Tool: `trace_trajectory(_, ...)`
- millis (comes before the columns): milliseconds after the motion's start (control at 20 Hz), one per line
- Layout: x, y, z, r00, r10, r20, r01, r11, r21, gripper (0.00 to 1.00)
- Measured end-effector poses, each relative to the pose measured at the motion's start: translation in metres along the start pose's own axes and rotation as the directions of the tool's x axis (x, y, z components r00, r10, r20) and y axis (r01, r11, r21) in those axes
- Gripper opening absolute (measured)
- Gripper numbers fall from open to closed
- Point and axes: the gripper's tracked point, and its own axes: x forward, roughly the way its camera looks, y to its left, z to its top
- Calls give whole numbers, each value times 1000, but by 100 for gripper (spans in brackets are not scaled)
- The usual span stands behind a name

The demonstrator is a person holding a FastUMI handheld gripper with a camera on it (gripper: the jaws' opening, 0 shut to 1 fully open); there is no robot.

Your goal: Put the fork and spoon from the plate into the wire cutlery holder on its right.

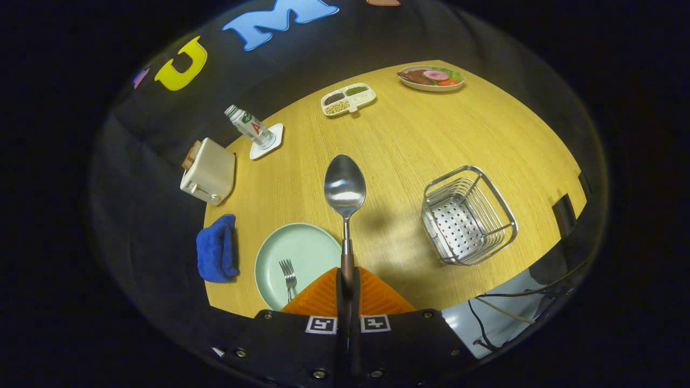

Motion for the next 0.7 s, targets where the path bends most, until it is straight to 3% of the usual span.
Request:
trace_trajectory(450, -26, -65, -4, 996, -76, 40, 69, 986, 153, 2)
trace_trajectory(700, -28, -81, -23, 997, -75, -11, 76, 973, 220, 2)
